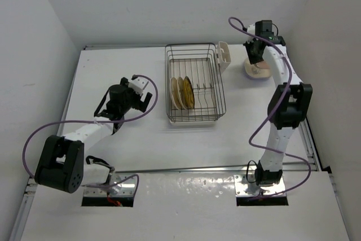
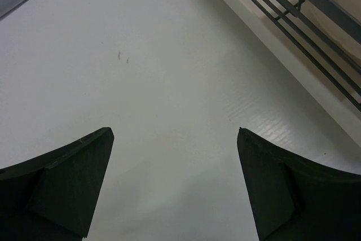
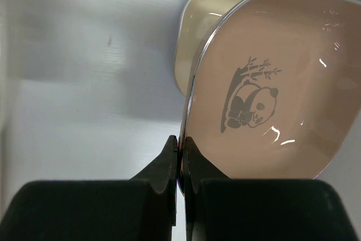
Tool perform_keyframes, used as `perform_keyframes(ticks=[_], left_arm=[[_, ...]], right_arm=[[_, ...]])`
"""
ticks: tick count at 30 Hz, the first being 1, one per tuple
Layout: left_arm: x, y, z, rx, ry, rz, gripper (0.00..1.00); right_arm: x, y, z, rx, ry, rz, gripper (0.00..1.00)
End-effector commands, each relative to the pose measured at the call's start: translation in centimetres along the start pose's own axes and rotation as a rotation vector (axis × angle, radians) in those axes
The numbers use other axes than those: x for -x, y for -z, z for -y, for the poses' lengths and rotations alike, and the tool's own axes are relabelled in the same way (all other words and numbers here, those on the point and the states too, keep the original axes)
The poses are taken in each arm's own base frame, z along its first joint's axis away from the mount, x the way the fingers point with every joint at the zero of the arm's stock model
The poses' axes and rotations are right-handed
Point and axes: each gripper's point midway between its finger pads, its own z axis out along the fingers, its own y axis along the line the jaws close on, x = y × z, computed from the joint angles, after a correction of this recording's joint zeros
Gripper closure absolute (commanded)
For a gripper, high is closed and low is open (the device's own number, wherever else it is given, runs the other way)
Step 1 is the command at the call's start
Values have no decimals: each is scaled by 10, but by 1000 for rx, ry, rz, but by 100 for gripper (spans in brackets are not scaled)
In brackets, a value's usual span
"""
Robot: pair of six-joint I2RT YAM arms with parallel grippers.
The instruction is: Unload the plates from the dish rack
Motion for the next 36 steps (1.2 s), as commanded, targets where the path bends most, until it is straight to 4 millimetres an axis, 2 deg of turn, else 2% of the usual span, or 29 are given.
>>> perform_keyframes(ticks=[1, 5, 8, 9, 12, 19, 25, 28, 29, 30, 33, 36], left_arm=[[7, -5, -12, 23, -13, -10, 1], [7, -13, -17, 28, -16, -29, 1], [7, -16, -19, 33, -23, -32, 1], [7, -16, -19, 35, -23, -35, 1], [5, -17, -22, 43, -31, -44, 1], [0, -22, -21, 36, -29, -61, 1], [-3, -25, -22, 31, -34, -69, 1], [-2, -26, -23, 31, -34, -72, 1], [-2, -27, -23, 31, -36, -72, 1], [-2, -26, -23, 31, -36, -72, 1], [-4, -26, -22, 26, -36, -77, 1], [-5, -26, -21, 22, -34, -79, 1]], right_arm=[[20, -3, 36, -67, 27, 58, 100], [10, -47, 28, -16, 4, 50, 100], [8, -63, 26, -12, 1, 40, 100], [2, -73, 23, 1, -2, 20, 100], [-1, -85, 17, 28, 2, 12, 100], [-6, -92, 10, 54, -18, -2, 100], [-21, -107, 1, 80, -28, -42, 99], [-21, -105, 1, 78, -48, -47, 90], [-21, -105, 2, 70, -54, -48, 83], [-21, -105, 4, 58, -61, -47, 65], [-18, -101, 12, 11, -75, -37, 40], [-10, -92, 16, -1, -92, -10, 36]])
